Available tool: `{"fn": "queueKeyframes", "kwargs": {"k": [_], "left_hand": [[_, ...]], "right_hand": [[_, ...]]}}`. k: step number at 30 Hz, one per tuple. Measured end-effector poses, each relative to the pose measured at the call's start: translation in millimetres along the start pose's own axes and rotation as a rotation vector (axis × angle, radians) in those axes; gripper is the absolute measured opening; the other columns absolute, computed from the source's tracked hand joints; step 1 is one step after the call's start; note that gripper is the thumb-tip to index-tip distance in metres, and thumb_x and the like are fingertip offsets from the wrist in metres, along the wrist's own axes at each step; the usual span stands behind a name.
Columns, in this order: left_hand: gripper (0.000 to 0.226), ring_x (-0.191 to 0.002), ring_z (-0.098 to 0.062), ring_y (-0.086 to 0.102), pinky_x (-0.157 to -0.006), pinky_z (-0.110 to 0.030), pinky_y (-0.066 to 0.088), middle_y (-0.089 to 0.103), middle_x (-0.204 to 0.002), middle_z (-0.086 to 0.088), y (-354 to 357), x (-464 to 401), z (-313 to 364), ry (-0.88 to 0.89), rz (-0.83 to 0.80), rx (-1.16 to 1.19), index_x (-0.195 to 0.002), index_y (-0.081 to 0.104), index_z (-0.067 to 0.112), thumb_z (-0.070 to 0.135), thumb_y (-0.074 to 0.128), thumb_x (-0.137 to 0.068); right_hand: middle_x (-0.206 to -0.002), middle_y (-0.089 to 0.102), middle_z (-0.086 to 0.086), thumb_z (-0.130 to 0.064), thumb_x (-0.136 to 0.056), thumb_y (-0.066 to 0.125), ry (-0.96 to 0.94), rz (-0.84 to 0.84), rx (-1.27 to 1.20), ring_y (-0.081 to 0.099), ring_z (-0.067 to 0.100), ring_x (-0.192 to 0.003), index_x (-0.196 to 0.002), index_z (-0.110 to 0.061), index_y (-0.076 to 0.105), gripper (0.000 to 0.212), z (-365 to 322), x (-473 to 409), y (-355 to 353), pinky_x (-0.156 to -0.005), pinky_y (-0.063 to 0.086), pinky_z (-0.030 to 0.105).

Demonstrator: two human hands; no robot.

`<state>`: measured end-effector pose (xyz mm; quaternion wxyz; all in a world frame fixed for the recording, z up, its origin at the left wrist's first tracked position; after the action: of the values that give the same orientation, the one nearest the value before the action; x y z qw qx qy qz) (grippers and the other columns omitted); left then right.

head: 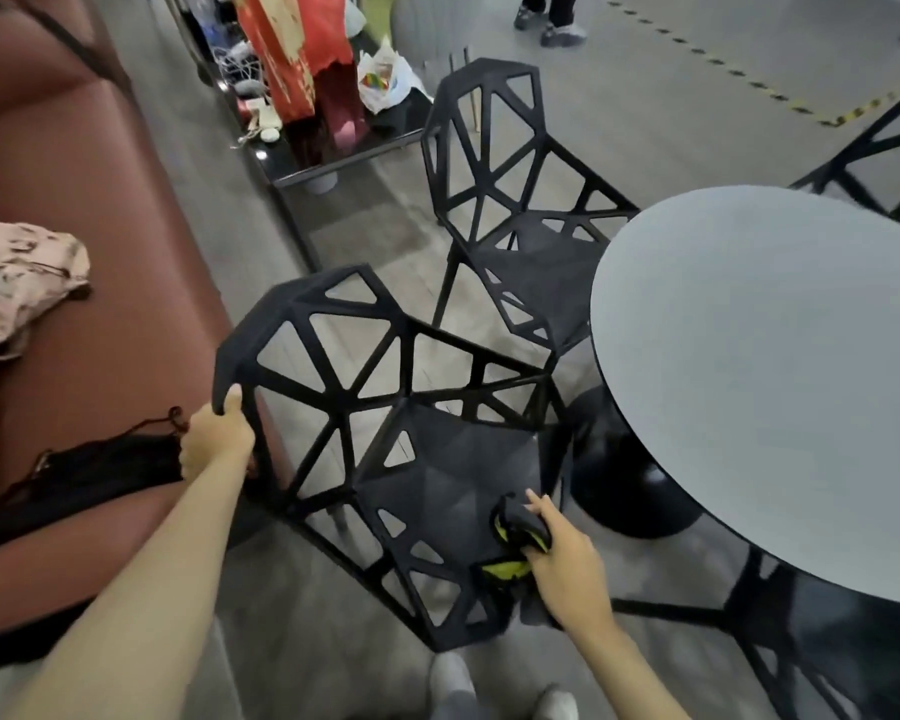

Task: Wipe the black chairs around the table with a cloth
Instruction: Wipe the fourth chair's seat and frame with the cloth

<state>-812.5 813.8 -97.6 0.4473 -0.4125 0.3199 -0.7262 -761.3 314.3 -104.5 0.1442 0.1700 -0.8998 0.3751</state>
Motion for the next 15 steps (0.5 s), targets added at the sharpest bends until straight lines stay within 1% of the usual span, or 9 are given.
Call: {"fn": "queueKeyframes", "kwargs": {"k": [2,3,5,7,10,11,13,15], "left_hand": [[0.070,-0.108,-0.048,0.062,-0.095,-0.057,0.050,0.067,-0.120,-0.021,-5,24,-25,-0.032,-0.019,0.003,-0.119,0.065,0.012,0.071,0.032,-0.101],[0.071,-0.107,-0.048,0.062,-0.094,-0.058,0.050,0.067,-0.119,-0.021,-7,37,-39,-0.051,-0.021,0.014,-0.117,0.065,0.013,0.072,0.030,-0.101],[0.070,-0.110,-0.049,0.061,-0.095,-0.060,0.050,0.067,-0.121,-0.022,-14,68,-60,-0.095,-0.006,0.049,-0.119,0.065,0.013,0.070,0.029,-0.103],[0.068,-0.115,-0.050,0.060,-0.098,-0.060,0.047,0.065,-0.127,-0.024,-16,100,-72,-0.147,-0.009,0.065,-0.128,0.064,0.011,0.066,0.031,-0.105],[0.068,-0.127,-0.051,0.053,-0.105,-0.059,0.041,0.059,-0.141,-0.025,-22,141,-84,-0.199,-0.037,0.094,-0.146,0.052,0.011,0.061,0.031,-0.107],[0.067,-0.129,-0.051,0.052,-0.105,-0.059,0.041,0.058,-0.142,-0.025,-22,151,-89,-0.219,-0.044,0.113,-0.148,0.050,0.012,0.061,0.031,-0.107],[0.070,-0.124,-0.051,0.055,-0.101,-0.057,0.043,0.062,-0.135,-0.025,-20,168,-103,-0.246,-0.073,0.138,-0.144,0.052,0.011,0.065,0.028,-0.105],[0.084,-0.118,-0.049,0.058,-0.100,-0.057,0.046,0.067,-0.127,-0.024,-20,180,-115,-0.254,-0.115,0.122,-0.138,0.057,0.008,0.074,0.021,-0.100]], "right_hand": [[-0.126,0.064,-0.028,-0.004,-0.088,0.068,0.018,0.030,-0.005,0.063,0.010,-0.121,-0.132,-0.040,0.060,0.058,-1,17,-18,-0.089,0.053,0.033],[-0.123,0.065,-0.030,-0.004,-0.087,0.069,0.026,0.042,-0.005,0.065,0.009,-0.115,-0.127,-0.042,0.061,0.055,0,26,-26,-0.085,0.053,0.032],[-0.120,0.066,-0.027,-0.003,-0.087,0.069,0.044,0.071,-0.007,0.066,0.010,-0.110,-0.121,-0.040,0.061,0.051,4,44,-39,-0.084,0.053,0.034],[-0.116,0.069,-0.024,-0.002,-0.086,0.069,0.078,0.096,-0.018,0.067,0.012,-0.107,-0.117,-0.038,0.062,0.048,6,61,-50,-0.083,0.053,0.035],[-0.101,0.070,-0.023,-0.003,-0.086,0.068,0.126,0.112,-0.038,0.065,0.007,-0.095,-0.107,-0.044,0.061,0.047,7,83,-60,-0.078,0.050,0.034],[-0.098,0.070,-0.023,-0.003,-0.086,0.068,0.140,0.112,-0.034,0.065,0.006,-0.093,-0.104,-0.045,0.060,0.046,7,90,-62,-0.077,0.050,0.034],[-0.097,0.069,-0.022,-0.004,-0.087,0.067,0.156,0.109,-0.039,0.064,0.005,-0.092,-0.101,-0.044,0.058,0.043,8,101,-63,-0.076,0.050,0.035],[-0.095,0.069,-0.020,-0.004,-0.088,0.066,0.165,0.110,-0.060,0.065,0.006,-0.091,-0.099,-0.041,0.058,0.040,6,109,-64,-0.073,0.049,0.033]]}}
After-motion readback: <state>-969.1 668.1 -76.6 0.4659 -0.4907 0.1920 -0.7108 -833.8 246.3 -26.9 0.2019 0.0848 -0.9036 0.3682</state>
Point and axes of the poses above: each hand's wrist, its own x-axis away from the middle knuckle, its own y-axis out of the palm, z = x × y, the point moved 9 cm from there along -x, towards the middle knuckle
